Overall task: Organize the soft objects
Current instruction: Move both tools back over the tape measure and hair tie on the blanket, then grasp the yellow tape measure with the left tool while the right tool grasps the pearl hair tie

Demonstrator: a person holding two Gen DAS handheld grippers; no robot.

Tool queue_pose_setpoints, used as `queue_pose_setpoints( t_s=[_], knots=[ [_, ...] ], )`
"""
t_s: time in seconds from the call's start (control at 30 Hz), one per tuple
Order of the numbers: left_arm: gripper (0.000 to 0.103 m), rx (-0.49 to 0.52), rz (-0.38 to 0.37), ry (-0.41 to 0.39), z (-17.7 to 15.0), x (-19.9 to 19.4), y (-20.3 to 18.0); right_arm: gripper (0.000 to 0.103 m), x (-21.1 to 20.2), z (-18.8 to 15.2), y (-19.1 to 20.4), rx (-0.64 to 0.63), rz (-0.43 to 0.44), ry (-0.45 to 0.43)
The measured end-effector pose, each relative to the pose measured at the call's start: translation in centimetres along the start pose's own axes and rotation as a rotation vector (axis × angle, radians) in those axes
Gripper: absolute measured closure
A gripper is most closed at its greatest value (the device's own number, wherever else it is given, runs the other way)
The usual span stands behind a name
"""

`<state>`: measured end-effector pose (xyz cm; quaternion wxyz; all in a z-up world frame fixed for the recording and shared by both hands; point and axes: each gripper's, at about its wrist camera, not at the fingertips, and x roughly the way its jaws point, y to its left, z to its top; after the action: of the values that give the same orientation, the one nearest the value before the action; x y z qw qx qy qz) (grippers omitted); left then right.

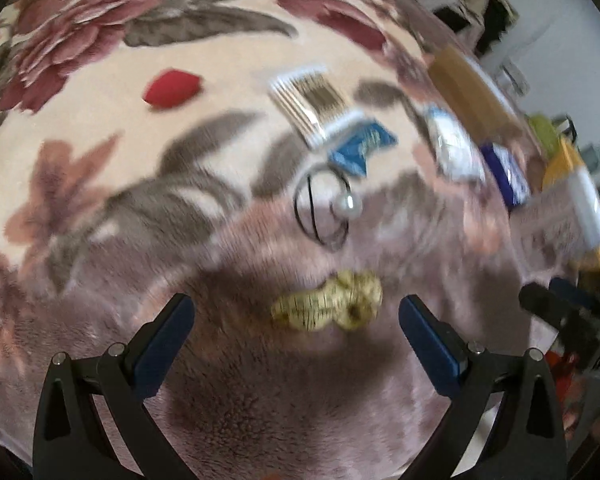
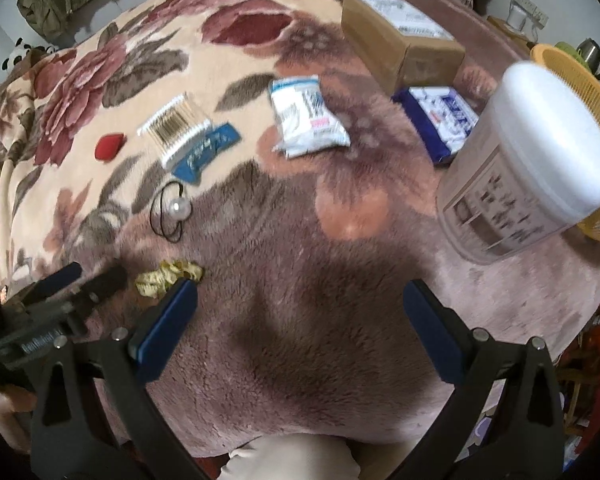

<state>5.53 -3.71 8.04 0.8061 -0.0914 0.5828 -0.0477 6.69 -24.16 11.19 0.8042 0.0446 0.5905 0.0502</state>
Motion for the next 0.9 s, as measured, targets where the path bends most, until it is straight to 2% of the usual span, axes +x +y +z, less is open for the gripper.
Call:
queue_pose_setpoints(
  t_s=[0.1,0.2,0.47,0.5,0.53,0.6,0.7,0.77,0.83,0.9],
  knots=[
    [0.003,0.077,0.002,0.010,-1.2,1.1,-0.7,0.000,0.8,-0.6,-0.1,-0.001,0.000,0.020],
    [0.011,0.141,-0.002,0.017,-1.7,2.0,-1.6,0.000,1.5,-0.8,-0.3,0.005,0.003,0.035],
    [0.024,0.192,-0.025,0.068,-0.9,4.3,-3.1,0.000,2.6,-0.9,-0.4,0.004,0.010,0.053],
    [0.033,0.198,-0.023,0.078,-0.7,4.7,-3.3,0.000,2.8,-0.9,-0.3,0.002,0.012,0.057],
    [0.054,0.204,-0.021,0.087,-0.6,5.1,-3.5,0.000,3.0,-0.9,-0.3,0.000,0.013,0.060],
    [0.075,0.209,-0.038,0.115,-0.5,5.9,-3.5,0.000,3.3,-0.9,-0.2,-0.003,0.015,0.067],
    [0.079,0.167,-0.074,0.103,-0.3,5.7,-2.7,0.000,3.8,-0.8,-0.1,-0.007,0.016,0.077],
    [0.079,0.136,-0.071,0.075,-0.1,5.1,-1.9,0.000,4.1,-0.7,0.0,-0.009,0.017,0.081],
    [0.086,0.093,-0.074,0.046,0.1,4.2,-0.8,0.000,4.4,-0.5,0.2,-0.012,0.017,0.084],
    [0.088,0.049,-0.060,0.014,0.4,3.0,0.7,0.000,4.7,-0.3,0.4,-0.017,0.021,0.086]
  ],
)
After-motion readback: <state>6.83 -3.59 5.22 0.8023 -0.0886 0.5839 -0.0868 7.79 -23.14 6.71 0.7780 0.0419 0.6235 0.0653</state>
